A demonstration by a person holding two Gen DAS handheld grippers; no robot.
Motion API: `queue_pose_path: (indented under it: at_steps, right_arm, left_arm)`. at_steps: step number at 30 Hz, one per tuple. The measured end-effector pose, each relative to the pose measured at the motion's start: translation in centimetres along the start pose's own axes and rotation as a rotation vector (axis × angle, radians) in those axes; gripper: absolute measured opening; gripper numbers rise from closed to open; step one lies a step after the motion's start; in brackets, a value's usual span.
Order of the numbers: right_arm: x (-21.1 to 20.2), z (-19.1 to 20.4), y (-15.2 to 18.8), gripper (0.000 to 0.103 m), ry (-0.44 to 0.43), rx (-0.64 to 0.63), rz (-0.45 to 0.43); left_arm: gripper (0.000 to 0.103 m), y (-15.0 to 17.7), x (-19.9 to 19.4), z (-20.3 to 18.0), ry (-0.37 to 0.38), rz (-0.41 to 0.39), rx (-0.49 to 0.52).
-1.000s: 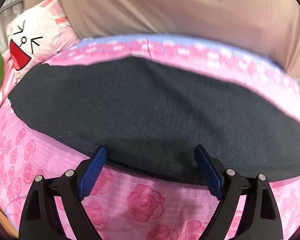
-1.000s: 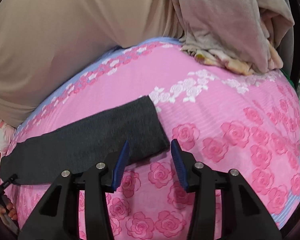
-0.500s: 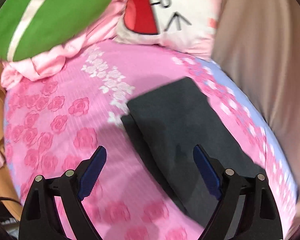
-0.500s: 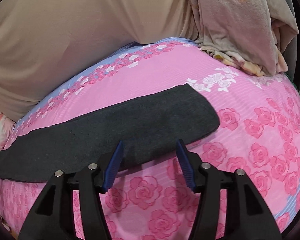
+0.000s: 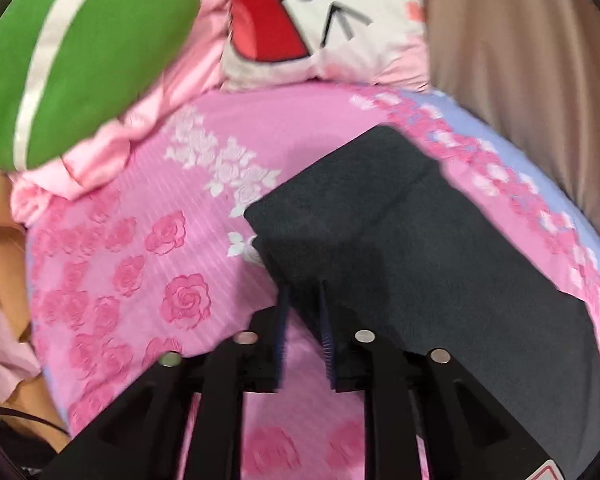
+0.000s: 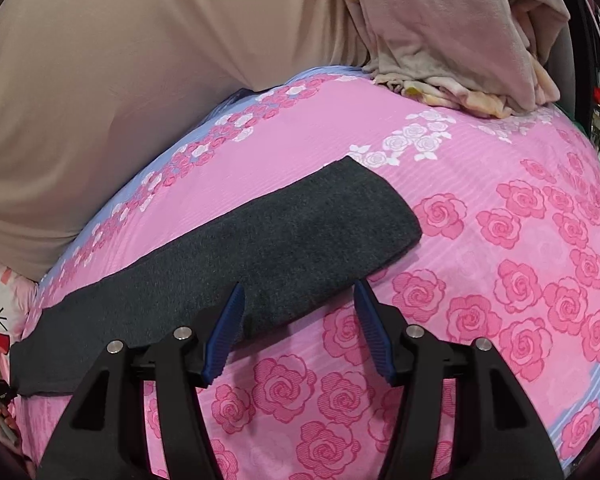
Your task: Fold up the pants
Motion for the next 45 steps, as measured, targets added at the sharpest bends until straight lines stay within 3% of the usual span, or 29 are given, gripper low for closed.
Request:
queue_pose_path:
  at_steps: [1, 3, 7, 10, 13, 15, 16, 17, 19, 22, 25, 27, 29, 31, 32, 37, 40, 43, 44, 45]
  right_arm:
    - [-0.3, 0.0, 0.0, 0.055, -0.010, 0.004, -0.001]
    - [-0.9, 0.1, 0.3, 0.055, -0.046, 0.030, 0.016]
    - [-1.1, -0.4, 0.6, 0.055, -0.099, 0.096, 0.043]
    - [-0.3, -1.3, -0.5, 0.055, -0.033, 0.085, 0.039]
    - [1.1, -2.1, -1.8, 0.055, 0.008, 0.085, 0.041]
    - [2.5, -2.8, -2.5, 0.047, 0.075, 0.068, 0.056]
    - [3.0, -3.0, -2.7, 0.019, 0.095, 0.062, 0.062]
    - [3.5, -3.3, -3.0, 0.003, 0.123, 0.059, 0.066]
    - [3.3, -2.4, -3.9, 0.003, 0.079, 0.060, 0.052]
    - [-2.5, 3.4, -9.2, 0.003, -0.082, -0.052, -0.128]
    - [-5.7, 5.0, -12.0, 0.003, -0.107, -0.111, -0.214]
    - [-3.4, 3.0, -10.9, 0.003, -0.054, -0.119, -0.150]
    - [2.1, -1.3, -7.2, 0.003, 0.017, -0.080, 0.032]
    - [5.0, -4.3, -3.9, 0.006, 0.006, 0.001, 0.159]
    - [4.3, -4.7, -4.0, 0.015, -0.001, 0.022, 0.123]
    - [0.7, -5.0, -3.4, 0.015, 0.026, -0.008, 0.091]
    - [1.5, -5.9, -2.5, 0.018, 0.004, 0.029, 0.123]
    - [3.3, -6.6, -2.7, 0.031, 0.006, 0.079, 0.132]
    - [3.7, -6.2, -2.9, 0.031, -0.027, 0.110, 0.132]
    - [4.0, -5.9, -3.1, 0.019, -0.051, 0.137, 0.130]
  left_arm:
    - [0.050, -0.1, -1.5, -0.4, 0.020, -0.021, -0.008]
    - [0.064, -0.2, -4.2, -1.5, 0.070, -0.077, -0.013]
    - [0.072, 1.9, -9.1, -6.7, 0.154, -0.170, 0.112]
    - [0.073, 5.1, -9.9, -11.1, 0.241, -0.142, 0.198]
    - [0.073, 8.2, -9.6, -13.6, 0.259, -0.138, 0.259]
    - [0.073, 10.2, -8.9, -15.0, 0.237, -0.131, 0.303]
    - [0.073, 10.9, -8.6, -15.2, 0.232, -0.123, 0.312]
    - [0.073, 11.7, -8.5, -15.7, 0.232, -0.117, 0.322]
    - [0.073, 12.6, -7.9, -15.9, 0.212, -0.121, 0.341]
    - [0.073, 13.5, -7.3, -15.8, 0.159, -0.146, 0.382]
    - [0.073, 13.4, -7.2, -15.8, 0.165, -0.142, 0.377]
    - [0.073, 13.5, -7.0, -15.7, 0.169, -0.135, 0.370]
    - [0.073, 13.6, -6.9, -15.7, 0.171, -0.130, 0.367]
    - [0.073, 13.6, -6.9, -15.7, 0.167, -0.130, 0.369]
    - [0.073, 13.6, -7.0, -15.7, 0.168, -0.132, 0.371]
    - [0.077, 13.8, -7.0, -15.8, 0.177, -0.128, 0.374]
    - [0.078, 14.0, -6.9, -16.1, 0.171, -0.126, 0.388]
    - [0.078, 13.9, -7.1, -16.2, 0.177, -0.134, 0.390]
    - [0.079, 13.9, -7.3, -16.2, 0.191, -0.137, 0.383]
    - [0.079, 13.9, -7.3, -16.1, 0.199, -0.138, 0.377]
Point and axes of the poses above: each gripper's, at about its wrist camera, not at the fingertips, and x roughly the way its jaws point, z to its left, y to its underside, the point moved 8 cm from there along x, roughly the way its jaws point, and after that the axes turned 5 degrees about -z, right-handed, at the moved point
